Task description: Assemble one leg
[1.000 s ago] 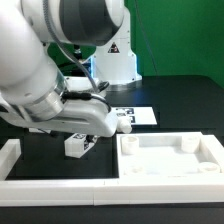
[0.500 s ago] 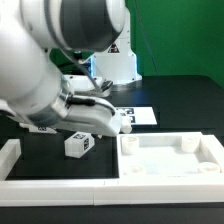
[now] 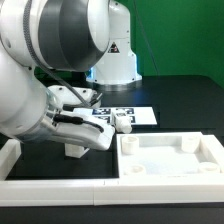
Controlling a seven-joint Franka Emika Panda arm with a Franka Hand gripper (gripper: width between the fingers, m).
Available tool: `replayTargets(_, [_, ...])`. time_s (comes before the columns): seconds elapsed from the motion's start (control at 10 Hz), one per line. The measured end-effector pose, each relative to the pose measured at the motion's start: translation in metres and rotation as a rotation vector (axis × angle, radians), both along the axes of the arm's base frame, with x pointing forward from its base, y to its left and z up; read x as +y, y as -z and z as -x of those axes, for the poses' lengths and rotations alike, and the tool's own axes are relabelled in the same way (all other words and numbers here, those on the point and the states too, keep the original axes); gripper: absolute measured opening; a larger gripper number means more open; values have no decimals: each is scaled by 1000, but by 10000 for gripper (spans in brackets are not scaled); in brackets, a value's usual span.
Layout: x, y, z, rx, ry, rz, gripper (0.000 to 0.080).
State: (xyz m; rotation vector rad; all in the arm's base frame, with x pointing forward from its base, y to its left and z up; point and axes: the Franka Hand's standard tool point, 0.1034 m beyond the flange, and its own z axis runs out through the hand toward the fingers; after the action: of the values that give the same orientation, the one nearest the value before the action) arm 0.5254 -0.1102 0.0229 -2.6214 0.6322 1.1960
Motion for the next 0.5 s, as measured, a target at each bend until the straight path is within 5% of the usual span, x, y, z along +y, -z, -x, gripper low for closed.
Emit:
replayTargets(0.2, [1, 5, 13, 111, 50, -10, 649])
replayTargets(0.5, [7, 20, 17, 95, 42, 16, 649])
